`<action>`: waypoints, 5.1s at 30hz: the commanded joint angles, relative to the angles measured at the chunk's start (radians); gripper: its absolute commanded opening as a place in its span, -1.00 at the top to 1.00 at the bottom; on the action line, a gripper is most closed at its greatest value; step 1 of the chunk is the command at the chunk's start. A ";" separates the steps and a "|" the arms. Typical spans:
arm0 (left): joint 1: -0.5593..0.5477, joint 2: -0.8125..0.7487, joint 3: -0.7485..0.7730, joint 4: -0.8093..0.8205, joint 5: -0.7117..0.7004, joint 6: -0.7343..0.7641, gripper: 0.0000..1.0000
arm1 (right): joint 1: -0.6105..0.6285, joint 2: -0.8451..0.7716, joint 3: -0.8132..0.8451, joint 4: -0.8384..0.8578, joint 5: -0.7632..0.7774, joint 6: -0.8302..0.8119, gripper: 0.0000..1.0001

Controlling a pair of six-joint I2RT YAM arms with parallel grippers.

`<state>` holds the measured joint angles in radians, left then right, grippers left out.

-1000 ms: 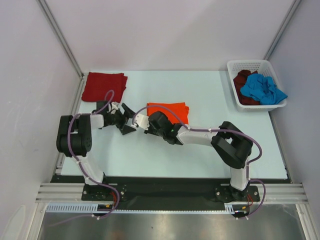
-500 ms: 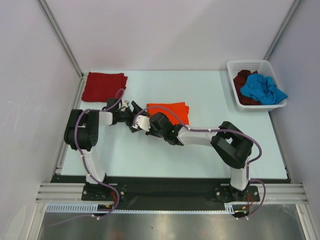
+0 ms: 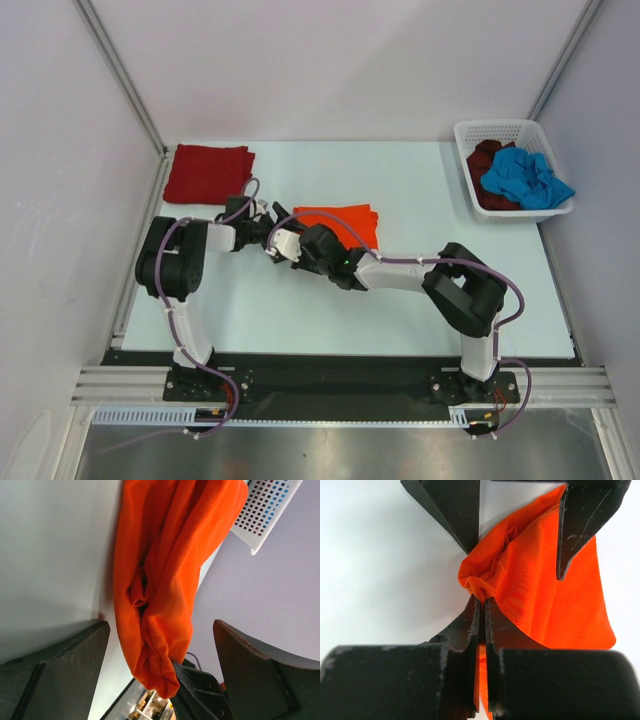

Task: Fold and stack the t-shirts
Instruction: Neatly place the folded tshirt to the corner

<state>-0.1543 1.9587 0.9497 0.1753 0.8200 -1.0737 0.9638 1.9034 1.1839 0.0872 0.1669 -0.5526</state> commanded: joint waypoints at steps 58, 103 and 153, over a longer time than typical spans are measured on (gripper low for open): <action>-0.065 0.000 0.589 -0.766 -0.672 0.701 0.99 | 0.013 -0.837 -0.130 -0.733 0.220 0.849 -0.53; 0.055 0.204 1.446 -0.904 -0.575 1.017 0.99 | -0.094 -0.776 -0.251 -0.702 0.077 0.881 -0.48; 0.329 0.282 1.430 -0.688 0.117 0.833 0.99 | -0.131 -0.494 -0.202 -0.569 -0.063 0.878 -0.45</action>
<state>0.1787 2.3516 2.3631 -0.5766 0.8288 -0.2325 0.8291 1.4025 0.9699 -0.5186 0.1135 0.3214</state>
